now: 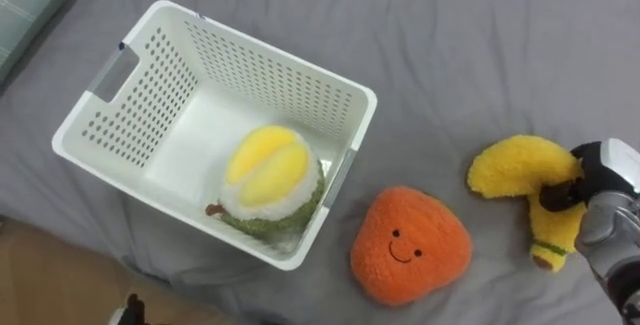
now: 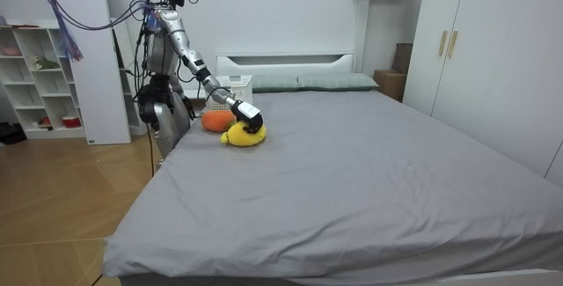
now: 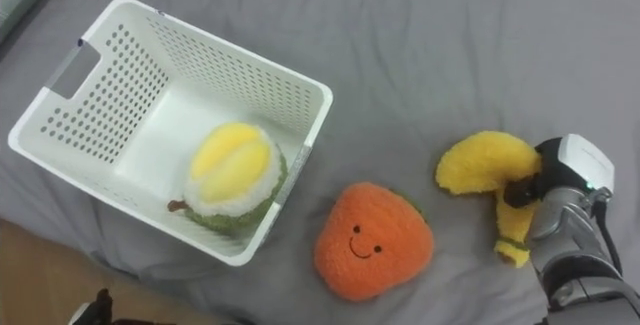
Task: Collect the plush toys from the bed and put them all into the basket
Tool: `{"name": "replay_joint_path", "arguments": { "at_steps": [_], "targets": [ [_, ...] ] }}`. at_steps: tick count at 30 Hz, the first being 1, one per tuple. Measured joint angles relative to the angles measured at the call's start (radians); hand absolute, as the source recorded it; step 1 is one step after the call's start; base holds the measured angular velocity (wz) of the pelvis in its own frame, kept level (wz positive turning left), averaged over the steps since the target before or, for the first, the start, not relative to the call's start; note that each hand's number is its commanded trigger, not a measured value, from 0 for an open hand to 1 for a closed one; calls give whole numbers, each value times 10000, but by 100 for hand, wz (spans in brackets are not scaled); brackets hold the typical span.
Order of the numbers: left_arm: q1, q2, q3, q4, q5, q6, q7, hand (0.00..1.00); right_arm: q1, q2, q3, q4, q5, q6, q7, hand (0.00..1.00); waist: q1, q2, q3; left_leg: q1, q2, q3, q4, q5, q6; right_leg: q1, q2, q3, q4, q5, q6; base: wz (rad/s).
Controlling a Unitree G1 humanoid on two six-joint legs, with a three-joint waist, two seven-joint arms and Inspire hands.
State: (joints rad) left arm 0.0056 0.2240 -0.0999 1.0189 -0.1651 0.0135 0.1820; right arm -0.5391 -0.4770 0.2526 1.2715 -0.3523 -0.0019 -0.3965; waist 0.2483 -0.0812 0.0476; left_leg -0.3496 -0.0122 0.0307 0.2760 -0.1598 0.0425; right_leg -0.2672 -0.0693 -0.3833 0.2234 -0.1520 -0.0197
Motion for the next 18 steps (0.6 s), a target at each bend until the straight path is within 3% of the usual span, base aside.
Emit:
{"name": "replay_joint_path", "arguments": {
  "at_steps": [4,8,9,10,13,18],
  "targets": [
    [198,-10,145,10,22,2,25,0,147,3,-161,-606,-855,131,45,100,-100,6,-45,543,0,74,-173,1,0,427,7,78,-26,-4,6,-5],
    [728,-9,566,-207,28,7,52,0,195,-5,-637,-2878,-1355,155,61,100,-675,0,-106,1082,12,216,-384,4,3,804,15,202,-37,-8,14,-12],
    [803,-7,618,-174,48,5,48,0,292,-5,-763,-3551,-1350,157,68,100,-825,-23,-151,1369,11,222,-451,5,3,1055,18,224,-49,-14,24,-4],
    [910,-6,744,-170,83,5,35,0,526,-5,-849,-4230,-1354,164,78,100,-874,-89,-328,1642,12,260,-569,5,2,1266,21,251,-73,-28,46,-6],
    [1196,-26,1201,-184,382,6,6,0,775,-3,-967,-5675,-1473,156,242,100,-1072,-243,-485,2423,9,487,-815,6,0,1991,35,238,-264,-52,85,-13],
    [1586,-47,1358,-250,393,27,12,0,1397,2,-1177,-7913,-1562,314,736,100,-1335,-291,-504,3160,-10,501,-1086,-4,1,2704,33,338,-376,-75,131,-4]
  ]
}}
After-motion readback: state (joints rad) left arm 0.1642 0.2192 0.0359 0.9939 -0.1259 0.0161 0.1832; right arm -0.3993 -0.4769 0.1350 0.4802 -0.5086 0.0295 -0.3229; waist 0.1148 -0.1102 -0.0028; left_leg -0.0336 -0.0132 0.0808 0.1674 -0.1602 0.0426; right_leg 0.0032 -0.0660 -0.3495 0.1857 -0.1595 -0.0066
